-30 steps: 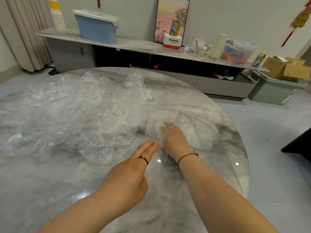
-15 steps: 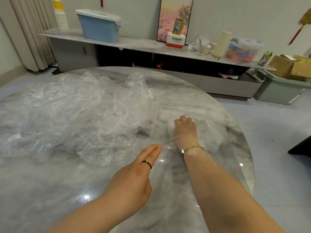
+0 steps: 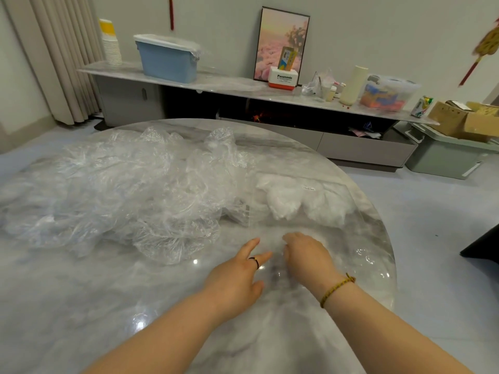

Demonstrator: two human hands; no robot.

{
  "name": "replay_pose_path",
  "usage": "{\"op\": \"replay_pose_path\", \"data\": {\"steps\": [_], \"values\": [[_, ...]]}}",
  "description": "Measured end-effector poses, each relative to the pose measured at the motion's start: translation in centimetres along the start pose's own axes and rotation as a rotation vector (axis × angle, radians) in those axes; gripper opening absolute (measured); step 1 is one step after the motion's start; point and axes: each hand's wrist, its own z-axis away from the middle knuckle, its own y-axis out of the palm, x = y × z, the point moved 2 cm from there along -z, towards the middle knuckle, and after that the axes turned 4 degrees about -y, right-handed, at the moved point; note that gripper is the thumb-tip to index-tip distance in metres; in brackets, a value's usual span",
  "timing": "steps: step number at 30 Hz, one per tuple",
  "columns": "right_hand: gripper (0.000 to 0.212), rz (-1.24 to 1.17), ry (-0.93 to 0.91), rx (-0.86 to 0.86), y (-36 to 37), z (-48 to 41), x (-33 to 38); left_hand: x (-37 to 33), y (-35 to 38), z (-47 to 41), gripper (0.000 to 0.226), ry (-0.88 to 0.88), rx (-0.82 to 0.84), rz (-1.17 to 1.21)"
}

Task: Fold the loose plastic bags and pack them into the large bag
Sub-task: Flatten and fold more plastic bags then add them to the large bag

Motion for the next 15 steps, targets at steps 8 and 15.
{"op": "replay_pose_path", "data": {"steps": [8,15], "values": [[0.030,-0.162,-0.315,-0.560,-3.2,4.1,4.4,5.2,-3.4,4.6,0.037,-0.065,-0.130,-0.180],[0.034,-0.041,-0.338,-0.239,-3.0,-2.1,9.5,11.5,-4.3,8.3,0.060,-0.306,-0.065,-0.347]]}}
